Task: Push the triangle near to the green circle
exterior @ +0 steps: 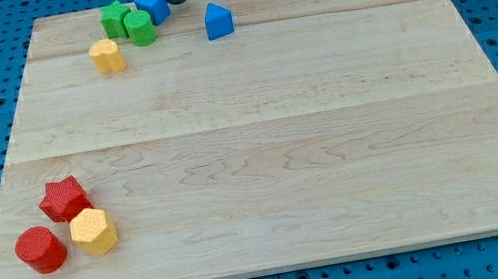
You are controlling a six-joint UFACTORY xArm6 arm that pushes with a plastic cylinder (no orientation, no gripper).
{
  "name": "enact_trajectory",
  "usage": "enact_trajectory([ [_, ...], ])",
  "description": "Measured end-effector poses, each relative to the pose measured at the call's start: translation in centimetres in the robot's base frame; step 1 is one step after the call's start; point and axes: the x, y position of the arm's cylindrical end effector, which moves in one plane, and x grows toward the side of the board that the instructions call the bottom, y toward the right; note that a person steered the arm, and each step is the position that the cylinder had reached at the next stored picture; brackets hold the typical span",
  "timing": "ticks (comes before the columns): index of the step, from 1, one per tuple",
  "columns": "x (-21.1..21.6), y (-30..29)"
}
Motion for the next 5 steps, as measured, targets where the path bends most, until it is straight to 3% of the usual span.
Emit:
enact_trajectory([
  [2, 4.3, -5.6],
  [4, 2.8, 7.2],
  [5, 4.4, 13.9],
])
